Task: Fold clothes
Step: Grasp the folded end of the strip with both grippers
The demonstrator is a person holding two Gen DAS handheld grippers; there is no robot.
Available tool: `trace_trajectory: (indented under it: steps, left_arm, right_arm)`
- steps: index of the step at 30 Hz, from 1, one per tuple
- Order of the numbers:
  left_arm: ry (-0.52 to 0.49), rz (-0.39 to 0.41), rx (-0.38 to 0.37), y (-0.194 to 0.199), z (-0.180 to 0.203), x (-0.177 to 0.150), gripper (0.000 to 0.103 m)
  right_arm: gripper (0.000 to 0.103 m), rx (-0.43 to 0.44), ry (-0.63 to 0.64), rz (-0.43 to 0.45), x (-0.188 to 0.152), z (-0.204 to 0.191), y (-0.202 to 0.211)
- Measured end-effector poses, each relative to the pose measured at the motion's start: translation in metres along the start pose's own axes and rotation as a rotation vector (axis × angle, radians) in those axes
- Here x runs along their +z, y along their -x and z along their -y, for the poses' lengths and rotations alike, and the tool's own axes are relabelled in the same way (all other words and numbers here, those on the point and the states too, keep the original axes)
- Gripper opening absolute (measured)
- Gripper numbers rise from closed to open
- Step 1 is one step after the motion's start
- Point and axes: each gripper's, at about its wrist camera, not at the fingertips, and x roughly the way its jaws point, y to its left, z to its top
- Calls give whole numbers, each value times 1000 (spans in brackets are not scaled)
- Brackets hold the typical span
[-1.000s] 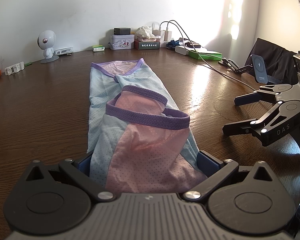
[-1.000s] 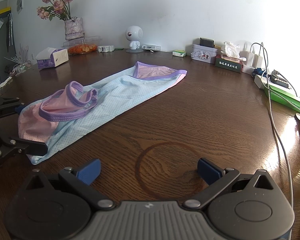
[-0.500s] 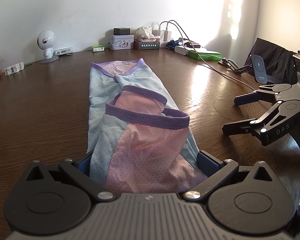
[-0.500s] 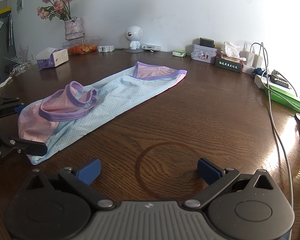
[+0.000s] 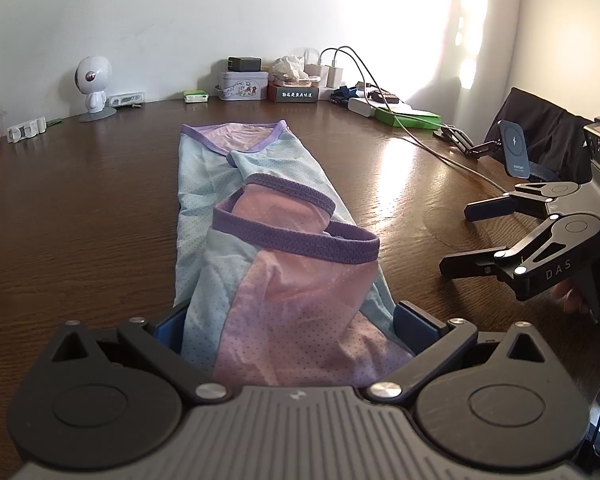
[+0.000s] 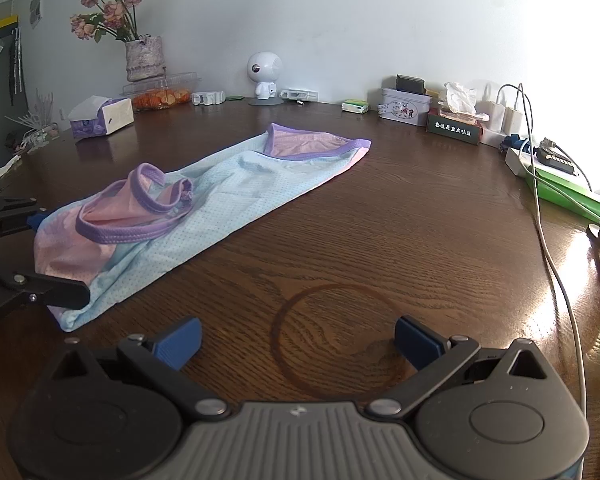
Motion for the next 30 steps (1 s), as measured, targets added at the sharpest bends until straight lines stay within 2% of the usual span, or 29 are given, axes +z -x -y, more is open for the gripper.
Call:
trace_trajectory:
  steps: [3, 6, 8, 10, 12, 14, 15, 16, 17, 18, 19, 20, 22, 24, 25, 26, 30]
  left_arm:
    - [15, 1, -24, 2, -4, 1, 101]
    - [27, 0, -59, 8, -11, 1, 98]
    - [25, 17, -80, 17, -19, 1, 98]
    - [34, 50, -109, 28, -32, 0, 98]
    - [55, 61, -155, 36, -46, 0, 94]
    - [62, 62, -190, 41, -57, -1, 85]
    - [62, 57, -204, 41, -60, -1, 74]
    - [55, 43, -204, 40, -62, -1, 59]
    - [46, 24, -196, 37, -62, -2, 49]
    - [36, 4, -187, 34, -62, -2, 34]
    - [31, -9, -187, 32, -62, -4, 23]
    - [29, -18, -190, 31, -62, -6, 20]
    - [48, -19, -209, 32, -64, -10, 14]
    - [83, -24, -229, 31, -64, -12, 12]
    - [105, -30, -241, 31, -62, -13, 12]
    - [117, -36, -256, 30, -57, -14, 12]
    - [126, -61, -314, 29, -22, -21, 12]
  right_arm:
    - [103, -15, -9, -1, -1, -3, 2]
    - [101, -14, -10, -60, 5, -6, 5]
    - [97, 22, -27, 7, 4, -14, 22]
    - [96, 163, -3, 78, 5, -28, 39]
    - [95, 279, 51, 107, 8, -48, 45]
    - [92, 307, 122, 105, 11, -69, 40]
    - [89, 303, 155, 100, 12, -78, 34]
    - [82, 299, 188, 94, 13, -87, 29]
    - [79, 299, 193, 82, 13, -90, 22]
    - [78, 300, 196, 70, 13, -93, 16]
    - [68, 300, 200, 58, 13, -96, 9]
    - [55, 308, 200, 44, 13, -97, 5]
    - [41, 296, 221, 50, 12, -100, 1]
    - [25, 300, 231, 44, 10, -100, 4]
    - [8, 308, 210, 28, 11, -98, 5]
    - [5, 312, 188, 9, 12, -94, 6]
    - [4, 269, 156, -34, 1, -73, 29]
